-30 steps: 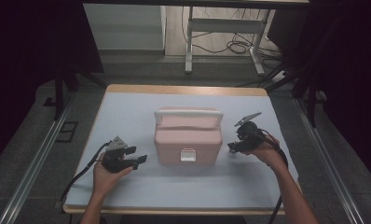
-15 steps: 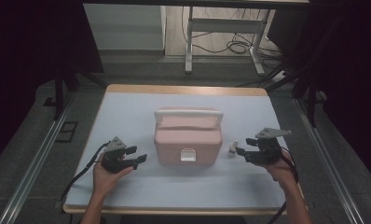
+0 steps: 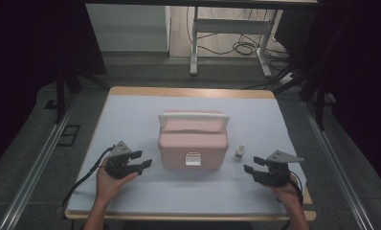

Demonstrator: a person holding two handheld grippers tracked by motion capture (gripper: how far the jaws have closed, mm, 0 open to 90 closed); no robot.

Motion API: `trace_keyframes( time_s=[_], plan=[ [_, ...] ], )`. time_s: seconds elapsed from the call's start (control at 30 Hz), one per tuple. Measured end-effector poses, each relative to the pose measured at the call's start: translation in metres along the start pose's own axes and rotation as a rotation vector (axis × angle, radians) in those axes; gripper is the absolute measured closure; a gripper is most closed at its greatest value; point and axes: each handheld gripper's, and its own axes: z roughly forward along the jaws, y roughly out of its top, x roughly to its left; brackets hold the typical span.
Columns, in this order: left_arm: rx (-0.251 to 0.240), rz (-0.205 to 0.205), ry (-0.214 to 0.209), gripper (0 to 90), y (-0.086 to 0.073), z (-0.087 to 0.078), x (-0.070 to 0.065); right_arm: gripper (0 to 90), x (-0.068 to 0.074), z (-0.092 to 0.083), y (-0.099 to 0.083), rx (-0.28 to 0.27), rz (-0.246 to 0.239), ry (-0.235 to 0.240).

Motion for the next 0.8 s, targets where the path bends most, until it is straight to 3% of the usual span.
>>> trace_keyframes(
  time_s=[0.17, 0.53, 0.7, 0.77, 0.8],
  plan=[
    [-0.011, 0.0, -0.008, 41.8, 0.001, -0.003, -0.001, 42.1, 0.0, 0.001, -0.01, -0.013, 0.006, 0.012],
    [-0.015, 0.016, -0.005, 42.0, 0.001, -0.007, -0.002, 39.9, 0.001, -0.002, -0.01, -0.061, -0.007, 0.033],
    [-0.019, 0.014, -0.044, 40.7, 0.006, -0.008, 0.002, 38.2, -0.002, 0.0, -0.011, -0.036, 0.0, 0.023],
    [-0.024, 0.011, -0.032, 44.1, 0.008, -0.01, 0.005, 38.2, -0.004, 0.0, -0.012, -0.035, -0.004, 0.028],
    [-0.011, 0.029, -0.012, 46.0, 0.01, -0.012, 0.008, 38.2, -0.004, 0.0, -0.011, -0.036, -0.005, 0.03]
  ],
)
